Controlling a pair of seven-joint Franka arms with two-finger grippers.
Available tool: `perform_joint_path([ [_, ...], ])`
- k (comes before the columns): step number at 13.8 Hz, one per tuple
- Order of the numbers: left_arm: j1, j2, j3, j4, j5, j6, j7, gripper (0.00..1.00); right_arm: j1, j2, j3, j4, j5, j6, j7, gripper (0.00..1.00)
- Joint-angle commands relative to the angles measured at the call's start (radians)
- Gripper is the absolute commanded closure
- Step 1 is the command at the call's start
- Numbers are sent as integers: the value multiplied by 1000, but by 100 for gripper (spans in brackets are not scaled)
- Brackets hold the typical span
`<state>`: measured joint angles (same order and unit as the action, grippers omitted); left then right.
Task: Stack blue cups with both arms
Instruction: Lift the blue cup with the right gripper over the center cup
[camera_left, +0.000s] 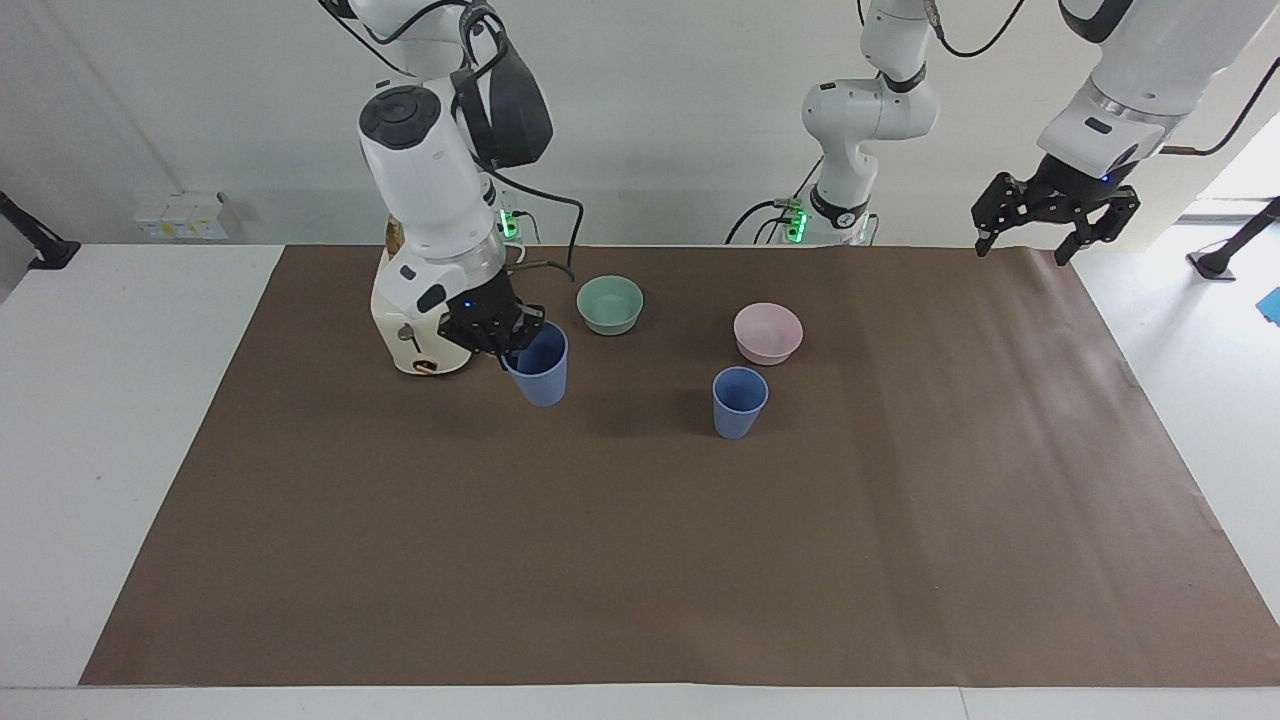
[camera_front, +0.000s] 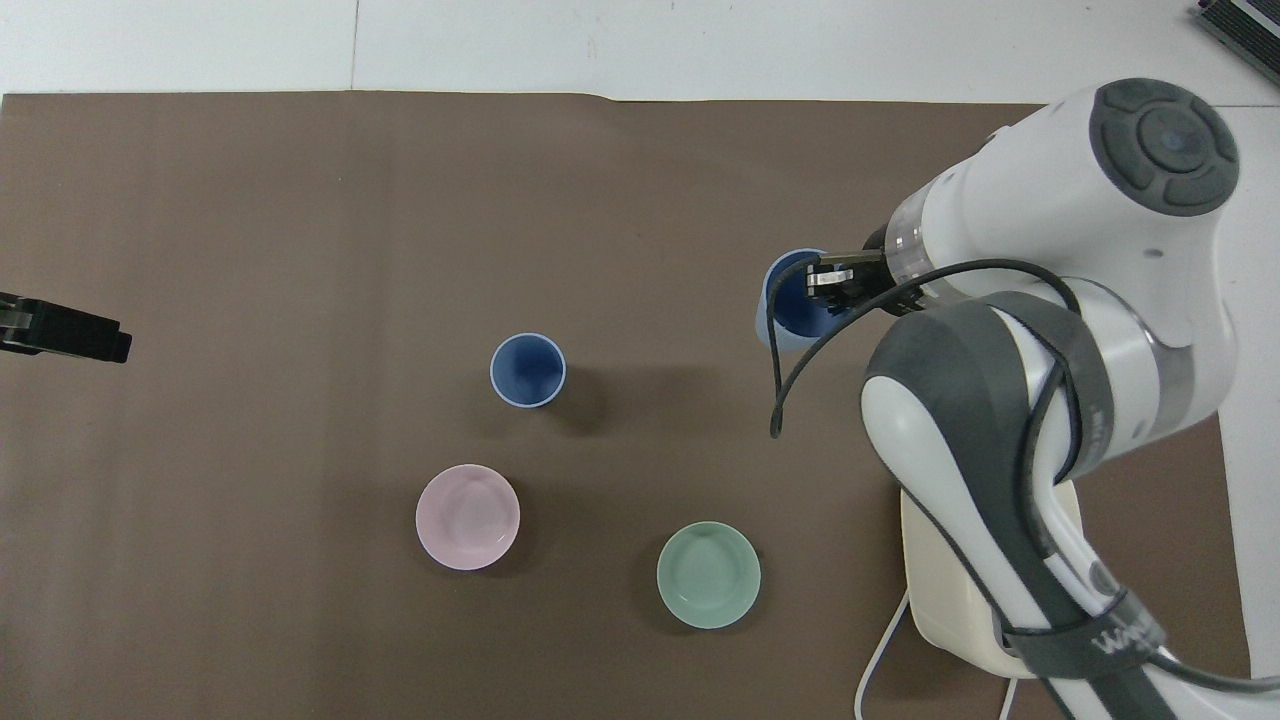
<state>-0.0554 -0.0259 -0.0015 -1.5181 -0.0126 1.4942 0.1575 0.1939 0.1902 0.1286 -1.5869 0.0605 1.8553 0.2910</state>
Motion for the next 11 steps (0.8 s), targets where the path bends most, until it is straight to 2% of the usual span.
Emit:
perform_joint_path([
  [1, 14, -11, -8, -5, 13, -14, 16, 0, 68, 17, 2, 54, -30, 19, 43, 100],
  [6, 16, -11, -8, -5, 13, -14, 16, 0, 177, 35, 3, 73, -36, 102, 107, 100],
  [8, 16, -11, -8, -5, 13, -15, 16, 0, 232, 87, 2, 94, -36, 188, 196, 100],
  [11, 16, -11, -8, -5, 13, -14, 16, 0, 277, 164, 2, 191, -36, 192, 238, 100],
])
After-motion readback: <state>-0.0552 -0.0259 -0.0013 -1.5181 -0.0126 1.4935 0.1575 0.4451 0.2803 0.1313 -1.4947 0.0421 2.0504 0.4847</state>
